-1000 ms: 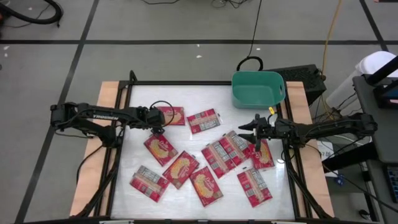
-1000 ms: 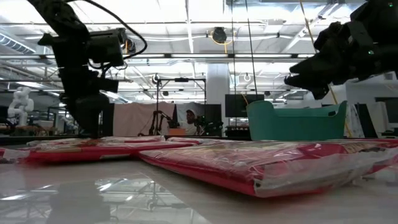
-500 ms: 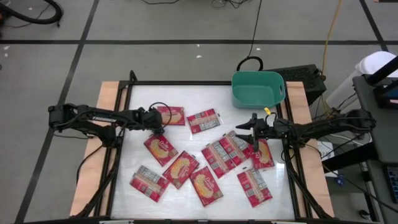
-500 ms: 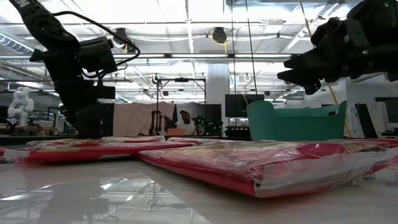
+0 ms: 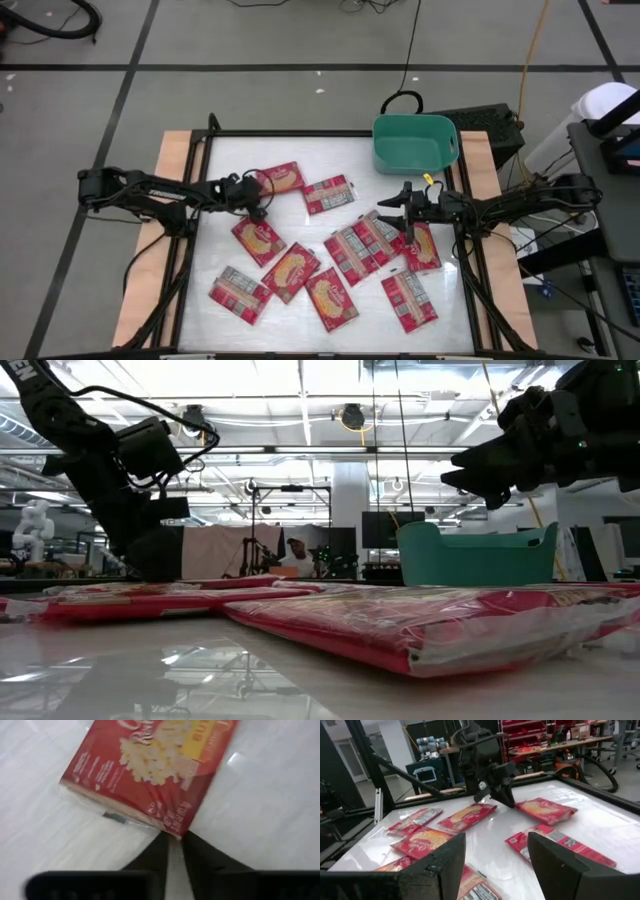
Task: Sort popcorn bags into baskets
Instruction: Put the red popcorn bag into the green bin
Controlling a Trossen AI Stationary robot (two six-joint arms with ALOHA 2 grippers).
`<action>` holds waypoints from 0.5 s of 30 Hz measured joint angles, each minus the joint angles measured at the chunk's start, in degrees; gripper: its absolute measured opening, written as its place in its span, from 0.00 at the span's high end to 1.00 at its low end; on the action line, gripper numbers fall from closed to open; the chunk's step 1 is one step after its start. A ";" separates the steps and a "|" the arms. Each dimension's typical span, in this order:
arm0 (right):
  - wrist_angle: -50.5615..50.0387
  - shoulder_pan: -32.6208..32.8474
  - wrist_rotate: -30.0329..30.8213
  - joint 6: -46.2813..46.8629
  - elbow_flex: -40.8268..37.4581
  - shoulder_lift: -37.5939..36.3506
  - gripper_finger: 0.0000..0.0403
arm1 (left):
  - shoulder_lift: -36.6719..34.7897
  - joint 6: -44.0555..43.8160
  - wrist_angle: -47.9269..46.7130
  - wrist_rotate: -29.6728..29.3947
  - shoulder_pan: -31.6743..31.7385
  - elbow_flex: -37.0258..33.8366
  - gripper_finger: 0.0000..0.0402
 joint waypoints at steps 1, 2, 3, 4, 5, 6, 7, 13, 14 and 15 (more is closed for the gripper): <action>0.39 0.00 0.72 0.01 0.00 0.06 0.48 | 0.08 0.50 1.13 -0.61 -0.28 -0.06 0.96; 0.74 0.00 1.33 -0.03 0.02 0.10 0.48 | 0.09 0.94 1.83 -1.37 -0.51 -0.12 0.98; 1.34 -0.01 1.83 -0.19 0.02 0.14 0.48 | 0.13 1.48 2.66 -2.17 -0.77 -0.12 0.98; 1.99 0.21 2.73 -0.16 0.13 0.16 0.48 | 0.13 2.14 3.22 -3.32 -1.09 -0.12 0.98; 1.97 0.57 3.35 -0.10 0.71 0.12 0.48 | 0.21 2.55 3.65 -4.54 -1.55 -0.12 0.99; 1.99 1.14 4.37 -0.12 1.48 0.14 0.48 | 0.24 2.70 4.07 -6.04 -2.04 -0.12 0.99; 1.94 1.74 5.67 -0.20 2.26 0.24 0.48 | 0.26 2.98 4.21 -8.03 -2.62 -0.24 0.99; -5.44 3.54 16.14 -2.50 10.62 3.79 0.48 | -0.40 5.67 9.71 -20.53 -7.86 -0.19 0.99; -7.62 3.50 17.10 -2.50 12.59 4.88 0.48 | -0.57 6.44 11.07 -22.61 -8.76 -0.21 0.99; -9.59 3.35 17.76 -2.43 14.53 6.12 0.48 | -0.63 7.41 13.15 -24.11 -9.52 -0.20 1.00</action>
